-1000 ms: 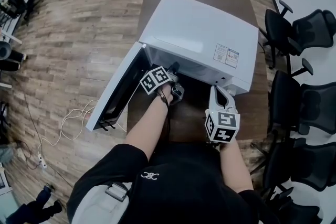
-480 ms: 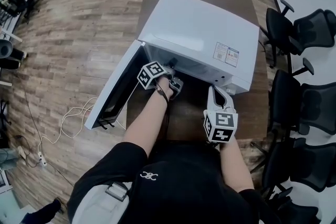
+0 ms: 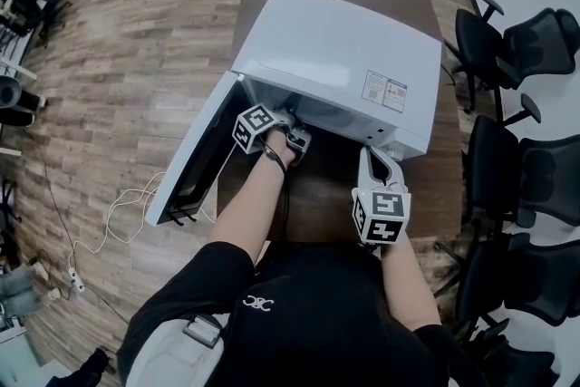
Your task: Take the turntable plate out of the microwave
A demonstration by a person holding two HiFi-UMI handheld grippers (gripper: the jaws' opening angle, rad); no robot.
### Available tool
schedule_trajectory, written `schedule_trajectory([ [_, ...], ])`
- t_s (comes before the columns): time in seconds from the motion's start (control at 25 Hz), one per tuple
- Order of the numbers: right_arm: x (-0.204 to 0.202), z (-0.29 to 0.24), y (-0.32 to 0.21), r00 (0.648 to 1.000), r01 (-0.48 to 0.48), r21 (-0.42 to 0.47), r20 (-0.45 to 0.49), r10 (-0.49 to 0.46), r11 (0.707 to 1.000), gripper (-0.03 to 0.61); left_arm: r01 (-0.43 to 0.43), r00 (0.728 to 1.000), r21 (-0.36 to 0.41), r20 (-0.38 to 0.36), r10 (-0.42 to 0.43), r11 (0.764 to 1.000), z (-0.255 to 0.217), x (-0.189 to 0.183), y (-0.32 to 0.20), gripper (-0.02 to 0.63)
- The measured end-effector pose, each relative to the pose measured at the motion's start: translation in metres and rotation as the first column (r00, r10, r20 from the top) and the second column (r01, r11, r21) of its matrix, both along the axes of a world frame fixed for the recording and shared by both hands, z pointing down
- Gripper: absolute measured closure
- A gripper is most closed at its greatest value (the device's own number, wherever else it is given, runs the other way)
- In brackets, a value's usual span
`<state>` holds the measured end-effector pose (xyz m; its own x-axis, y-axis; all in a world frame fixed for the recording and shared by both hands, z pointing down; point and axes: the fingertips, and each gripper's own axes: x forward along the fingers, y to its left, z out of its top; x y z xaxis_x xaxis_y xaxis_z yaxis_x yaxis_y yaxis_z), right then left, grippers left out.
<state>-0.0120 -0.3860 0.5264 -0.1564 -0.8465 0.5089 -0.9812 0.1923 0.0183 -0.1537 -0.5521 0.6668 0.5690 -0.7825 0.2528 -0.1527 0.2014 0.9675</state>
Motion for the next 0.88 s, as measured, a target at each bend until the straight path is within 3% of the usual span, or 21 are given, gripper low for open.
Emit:
schedule_trajectory([
  [0.24, 0.003, 0.0, 0.001, 1.0, -0.004, -0.003, -0.007, 0.004, 1.0, 0.569, -0.005, 0.996, 0.04, -0.089, 0.009, 0.999, -0.006, 0.002, -0.006, 0.482],
  [0.36, 0.003, 0.0, 0.001, 1.0, -0.004, -0.004, -0.013, 0.004, 1.0, 0.569, -0.058, 0.988, 0.065, -0.138, 0.066, 0.996, -0.01, 0.014, -0.006, 0.477],
  [0.52, 0.003, -0.004, 0.0, 1.0, -0.005, 0.001, -0.019, 0.005, 1.0, 0.569, -0.122, 0.981, 0.091, -0.14, 0.134, 0.988, -0.013, 0.034, -0.005, 0.486],
  [0.6, 0.004, -0.005, 0.001, 1.0, -0.007, 0.003, -0.021, 0.007, 1.0, 0.569, -0.126, 0.982, 0.09, -0.131, 0.137, 0.988, -0.012, 0.039, -0.005, 0.498],
  [0.68, 0.008, -0.004, 0.002, 1.0, -0.013, 0.003, -0.022, 0.013, 1.0, 0.569, -0.127, 0.985, 0.082, -0.109, 0.136, 0.989, -0.008, 0.04, -0.005, 0.573],
  [0.88, 0.017, -0.001, 0.004, 0.999, -0.029, 0.0, -0.021, 0.029, 1.0, 0.569, -0.127, 0.983, 0.097, -0.119, 0.138, 0.987, -0.004, 0.044, -0.003, 0.582],
])
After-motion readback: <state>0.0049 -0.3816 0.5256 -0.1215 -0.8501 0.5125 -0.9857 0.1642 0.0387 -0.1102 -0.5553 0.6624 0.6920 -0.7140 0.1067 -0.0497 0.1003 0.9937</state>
